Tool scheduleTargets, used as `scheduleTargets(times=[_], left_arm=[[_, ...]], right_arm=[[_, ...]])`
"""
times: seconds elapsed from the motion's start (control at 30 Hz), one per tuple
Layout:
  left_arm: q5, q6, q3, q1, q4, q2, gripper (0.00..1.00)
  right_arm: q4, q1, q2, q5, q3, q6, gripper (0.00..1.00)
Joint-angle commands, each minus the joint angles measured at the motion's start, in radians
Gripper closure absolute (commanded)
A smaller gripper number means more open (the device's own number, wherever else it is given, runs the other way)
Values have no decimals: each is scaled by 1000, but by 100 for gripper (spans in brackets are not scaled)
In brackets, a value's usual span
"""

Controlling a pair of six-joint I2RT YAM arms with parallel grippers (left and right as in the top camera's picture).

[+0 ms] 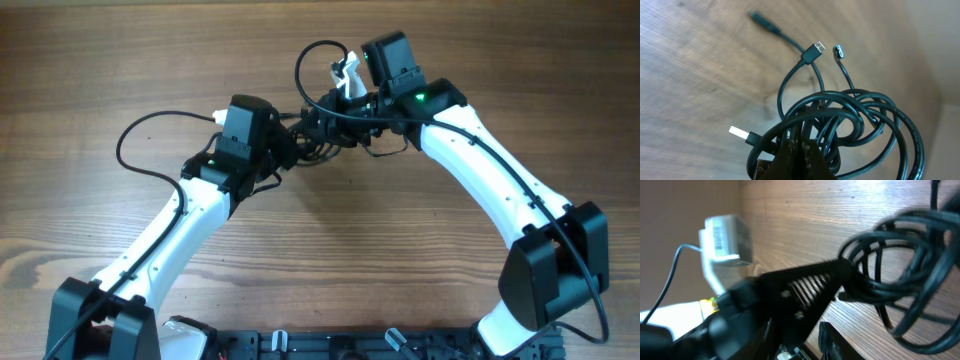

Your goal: Untangle cables

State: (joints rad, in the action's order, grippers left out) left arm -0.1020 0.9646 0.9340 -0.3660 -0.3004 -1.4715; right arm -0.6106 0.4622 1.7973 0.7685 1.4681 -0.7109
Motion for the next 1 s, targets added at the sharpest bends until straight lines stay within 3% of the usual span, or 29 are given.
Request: scheduleTargets(times=[0.0,0.6,0.77,0.87,0.97], left_arm=[[-16,38,1,-2,69,31,96],[-163,4,1,-2,111,104,96],[-155,-175,1,1,10,102,96],[-58,-351,1,6,-75,102,83],[25,-617,1,39,-109,93,65]], right_arm=[[-4,5,40,-58,-1,-60,69],[48,-68,135,-117,-1,-41,69],[3,-67,135,-114,-1,86,66],[-11,-74,135,-112,-1,136,60],[-32,-77,135,-109,-1,179,54]])
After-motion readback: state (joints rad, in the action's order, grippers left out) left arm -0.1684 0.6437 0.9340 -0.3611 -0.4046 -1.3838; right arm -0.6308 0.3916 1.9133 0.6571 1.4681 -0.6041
